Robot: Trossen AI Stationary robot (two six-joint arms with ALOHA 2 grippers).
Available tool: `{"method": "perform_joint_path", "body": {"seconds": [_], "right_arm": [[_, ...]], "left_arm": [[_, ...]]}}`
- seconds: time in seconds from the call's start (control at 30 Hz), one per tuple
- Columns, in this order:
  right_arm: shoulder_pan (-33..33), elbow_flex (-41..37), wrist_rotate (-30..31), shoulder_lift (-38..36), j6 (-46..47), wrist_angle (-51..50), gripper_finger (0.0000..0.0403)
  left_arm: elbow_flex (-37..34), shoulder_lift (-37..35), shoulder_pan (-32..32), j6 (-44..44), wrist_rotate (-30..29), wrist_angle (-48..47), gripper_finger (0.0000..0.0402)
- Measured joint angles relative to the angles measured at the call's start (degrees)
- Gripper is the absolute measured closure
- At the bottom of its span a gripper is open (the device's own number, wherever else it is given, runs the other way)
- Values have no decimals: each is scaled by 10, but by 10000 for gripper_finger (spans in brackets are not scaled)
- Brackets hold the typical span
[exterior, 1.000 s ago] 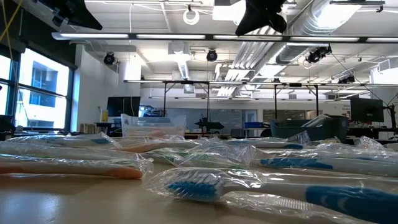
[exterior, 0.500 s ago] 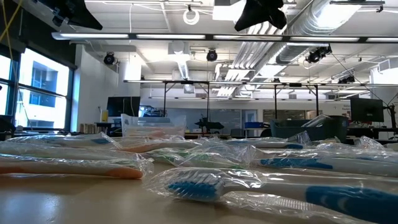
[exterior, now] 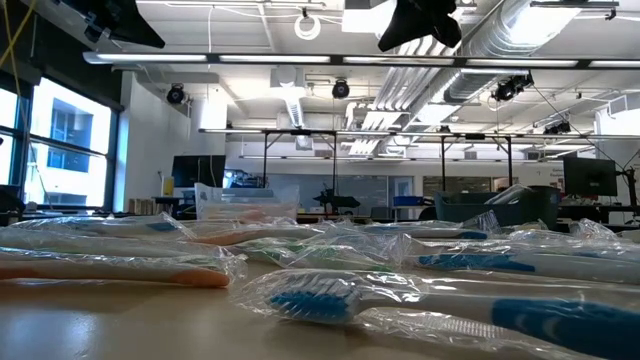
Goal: Pick & Place Toothbrushes
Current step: Put the blue toothbrush into the gray bin
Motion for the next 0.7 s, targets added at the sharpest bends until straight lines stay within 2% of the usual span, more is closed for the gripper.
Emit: {"method": "perform_joint_path", "body": {"seconds": [0.13,0.27,0.4,0.7], "right_arm": [[0,0,-11,0,-2,-8,400],[-3,0,-51,0,-2,-44,400],[-3,0,-55,9,1,-88,393],[-3,0,-50,45,14,-143,309]], "left_arm": [[0,0,0,0,0,0,402],[0,0,0,0,0,0,402],[0,0,0,0,0,0,402],[0,0,0,0,0,0,402]]}}
